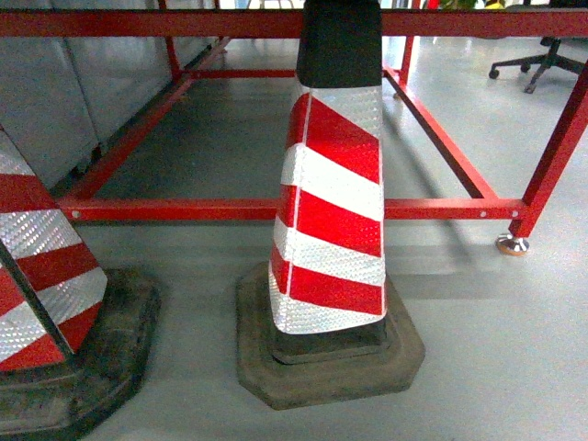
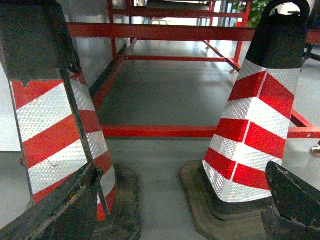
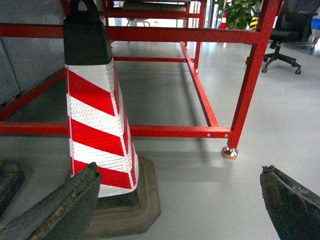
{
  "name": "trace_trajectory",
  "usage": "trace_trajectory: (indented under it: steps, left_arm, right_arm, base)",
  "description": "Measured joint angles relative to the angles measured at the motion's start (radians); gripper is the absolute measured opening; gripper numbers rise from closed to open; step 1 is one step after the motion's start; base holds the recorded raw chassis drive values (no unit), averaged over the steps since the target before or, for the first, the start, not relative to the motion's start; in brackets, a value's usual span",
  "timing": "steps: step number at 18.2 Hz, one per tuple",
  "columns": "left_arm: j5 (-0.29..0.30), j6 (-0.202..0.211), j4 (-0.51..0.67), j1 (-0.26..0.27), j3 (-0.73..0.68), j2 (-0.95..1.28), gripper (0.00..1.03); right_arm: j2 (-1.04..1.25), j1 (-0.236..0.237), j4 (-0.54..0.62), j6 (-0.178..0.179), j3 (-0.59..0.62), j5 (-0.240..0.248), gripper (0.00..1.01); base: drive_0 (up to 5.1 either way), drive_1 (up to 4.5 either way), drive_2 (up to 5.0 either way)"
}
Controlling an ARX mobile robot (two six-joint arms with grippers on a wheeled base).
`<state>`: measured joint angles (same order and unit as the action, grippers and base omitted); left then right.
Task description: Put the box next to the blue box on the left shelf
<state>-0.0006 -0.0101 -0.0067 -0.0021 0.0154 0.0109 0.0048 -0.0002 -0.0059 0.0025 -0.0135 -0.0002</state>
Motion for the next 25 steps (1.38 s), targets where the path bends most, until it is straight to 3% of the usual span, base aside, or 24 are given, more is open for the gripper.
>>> trace_trajectory:
  steps: [25]
  left_arm:
    - [0.000, 0.000, 0.000, 0.000, 0.000, 0.000, 0.98]
  right_arm:
    - [0.000, 0.000, 0.000, 0.000, 0.000, 0.000, 0.98]
  base:
    - [0.0, 0.00, 0.0]
